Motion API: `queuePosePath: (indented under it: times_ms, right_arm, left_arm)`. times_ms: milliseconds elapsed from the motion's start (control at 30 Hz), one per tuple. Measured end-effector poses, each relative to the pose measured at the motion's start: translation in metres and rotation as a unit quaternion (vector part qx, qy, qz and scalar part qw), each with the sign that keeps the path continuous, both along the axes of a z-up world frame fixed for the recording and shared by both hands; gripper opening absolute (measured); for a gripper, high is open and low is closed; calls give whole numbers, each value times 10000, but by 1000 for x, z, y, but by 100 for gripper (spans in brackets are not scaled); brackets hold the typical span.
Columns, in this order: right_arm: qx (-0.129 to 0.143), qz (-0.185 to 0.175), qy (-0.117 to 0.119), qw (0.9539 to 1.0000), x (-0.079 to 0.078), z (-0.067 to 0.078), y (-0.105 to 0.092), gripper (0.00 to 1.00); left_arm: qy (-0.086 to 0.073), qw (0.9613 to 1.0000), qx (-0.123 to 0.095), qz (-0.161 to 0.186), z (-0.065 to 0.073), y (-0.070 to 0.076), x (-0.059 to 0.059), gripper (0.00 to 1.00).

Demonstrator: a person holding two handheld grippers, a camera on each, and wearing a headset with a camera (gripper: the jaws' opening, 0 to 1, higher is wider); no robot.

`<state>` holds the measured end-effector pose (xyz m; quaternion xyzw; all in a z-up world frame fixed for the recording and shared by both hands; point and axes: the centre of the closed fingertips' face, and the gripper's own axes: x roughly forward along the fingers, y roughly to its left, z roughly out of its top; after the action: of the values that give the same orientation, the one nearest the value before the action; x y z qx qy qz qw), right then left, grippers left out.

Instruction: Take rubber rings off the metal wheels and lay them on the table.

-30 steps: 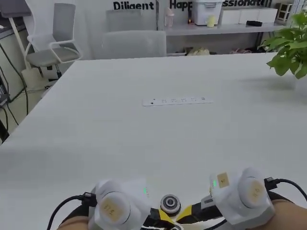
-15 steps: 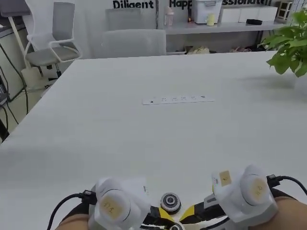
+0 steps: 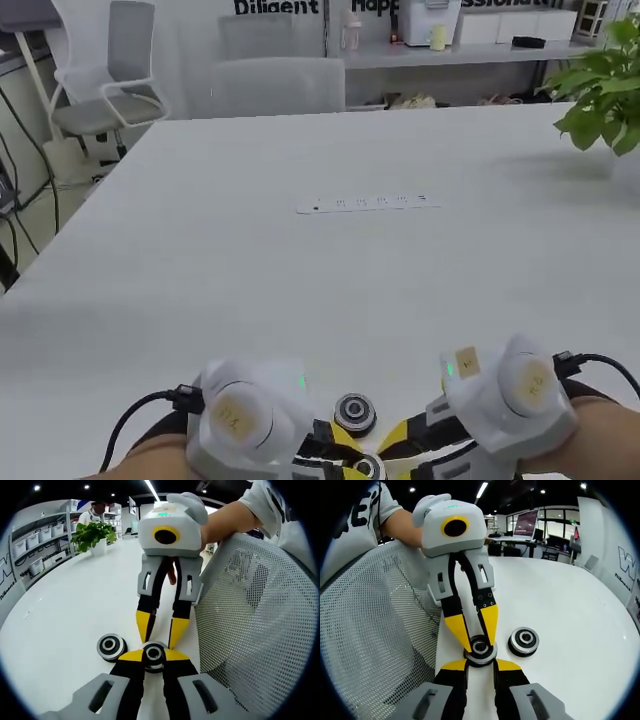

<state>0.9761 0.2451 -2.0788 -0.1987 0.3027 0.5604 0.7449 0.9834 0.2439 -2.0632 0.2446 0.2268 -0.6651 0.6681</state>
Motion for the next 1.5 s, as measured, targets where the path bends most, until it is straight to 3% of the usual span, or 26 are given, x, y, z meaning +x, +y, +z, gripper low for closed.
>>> queuePosePath:
  times_ms: [367, 633, 933, 1167, 1500]
  right_arm:
    - [-43, -96, 119, 9999, 0, -1, -3, 11]
    - [-66, -177, 234, 9995, -1, -3, -6, 2]
    - [-16, -420, 421, 9982, 2, -2, -8, 0]
    - [149, -764, 796, 9938, 3, -1, -10, 0]
    - [541, -1237, 1231, 9832, 7, 3, -13, 0]
  left_arm:
    - [-3, 10000, 15, 1, 0, 0, 0, 8]
    - [-21, 10000, 22, -6, 0, 1, 0, 8]
    - [-55, 10000, 42, -9, 1, 0, 0, 8]
    - [-62, 10000, 42, -2, 1, 0, 0, 8]
    - [-64, 10000, 47, 8, 1, 0, 0, 8]
